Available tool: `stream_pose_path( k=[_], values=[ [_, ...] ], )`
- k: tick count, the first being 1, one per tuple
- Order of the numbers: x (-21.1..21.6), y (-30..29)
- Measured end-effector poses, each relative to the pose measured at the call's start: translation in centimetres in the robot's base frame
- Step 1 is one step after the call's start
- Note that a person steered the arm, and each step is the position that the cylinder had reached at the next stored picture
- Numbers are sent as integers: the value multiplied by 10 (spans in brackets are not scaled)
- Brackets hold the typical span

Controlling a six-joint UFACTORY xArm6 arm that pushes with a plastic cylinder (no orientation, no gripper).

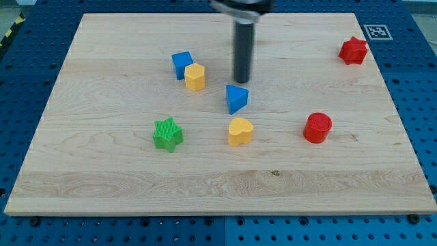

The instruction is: Push the blue triangle below the yellow hexagon

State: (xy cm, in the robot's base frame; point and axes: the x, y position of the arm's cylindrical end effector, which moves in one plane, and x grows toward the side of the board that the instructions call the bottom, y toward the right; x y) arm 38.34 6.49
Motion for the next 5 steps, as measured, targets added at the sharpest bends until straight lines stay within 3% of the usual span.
stream_pose_path(
  k=[1, 2, 3, 5],
  values=[
    [25, 36],
    [76, 28],
    [81, 22],
    [76, -59]
  ],
)
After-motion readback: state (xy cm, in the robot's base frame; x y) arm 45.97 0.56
